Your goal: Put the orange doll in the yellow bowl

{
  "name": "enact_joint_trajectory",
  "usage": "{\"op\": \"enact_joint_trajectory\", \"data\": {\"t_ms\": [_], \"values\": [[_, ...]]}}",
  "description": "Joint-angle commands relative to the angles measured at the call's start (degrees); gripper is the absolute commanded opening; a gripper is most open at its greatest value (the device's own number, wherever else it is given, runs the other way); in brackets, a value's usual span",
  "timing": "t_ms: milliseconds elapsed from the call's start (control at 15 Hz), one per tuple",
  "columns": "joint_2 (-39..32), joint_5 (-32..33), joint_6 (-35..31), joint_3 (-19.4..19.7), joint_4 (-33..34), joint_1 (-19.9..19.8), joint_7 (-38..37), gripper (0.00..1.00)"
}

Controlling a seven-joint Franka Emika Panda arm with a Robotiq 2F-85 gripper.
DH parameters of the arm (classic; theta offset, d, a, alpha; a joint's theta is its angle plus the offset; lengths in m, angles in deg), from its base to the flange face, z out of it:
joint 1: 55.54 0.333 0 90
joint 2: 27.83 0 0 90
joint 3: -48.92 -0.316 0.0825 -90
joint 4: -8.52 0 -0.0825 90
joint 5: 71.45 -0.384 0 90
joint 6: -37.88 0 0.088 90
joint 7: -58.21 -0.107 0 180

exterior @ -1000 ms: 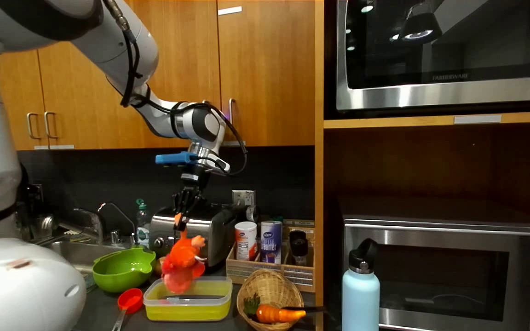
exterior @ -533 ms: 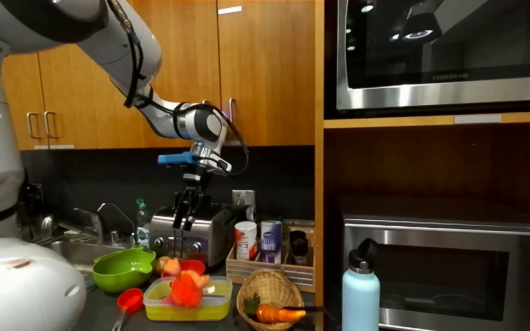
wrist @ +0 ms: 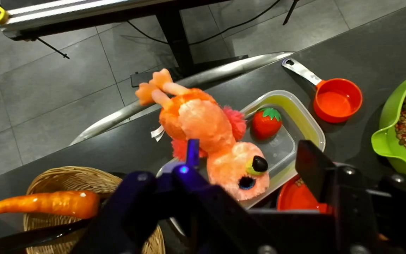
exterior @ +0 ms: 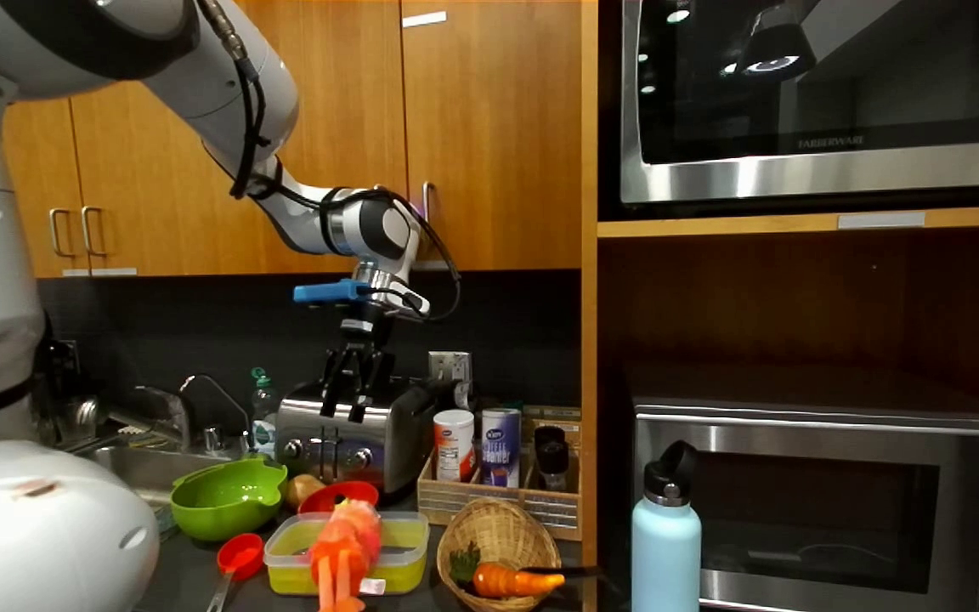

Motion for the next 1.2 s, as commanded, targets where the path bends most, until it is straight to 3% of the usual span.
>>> {"op": "enact_joint_trajectory", "data": {"t_ms": [0, 133, 200, 400, 733, 1133], "values": [[0.0, 0.0, 0.1, 0.6, 0.1, 0.6, 0.0, 0.73], [0.0, 0.0, 0.0, 0.6, 0.1, 0.6, 0.0, 0.73], [-0.2, -0.9, -0.2, 0.8, -0.1, 0.5, 1.1, 0.93], [-0.4, -0.6, -0.8, 0.7, -0.9, 0.7, 0.1, 1.0], [1.2, -3.7, -4.8, -0.7, -6.4, 2.0, -8.0, 1.0], [6.9, -14.2, -12.5, -6.1, -15.8, 7.2, -24.3, 1.0]]}}
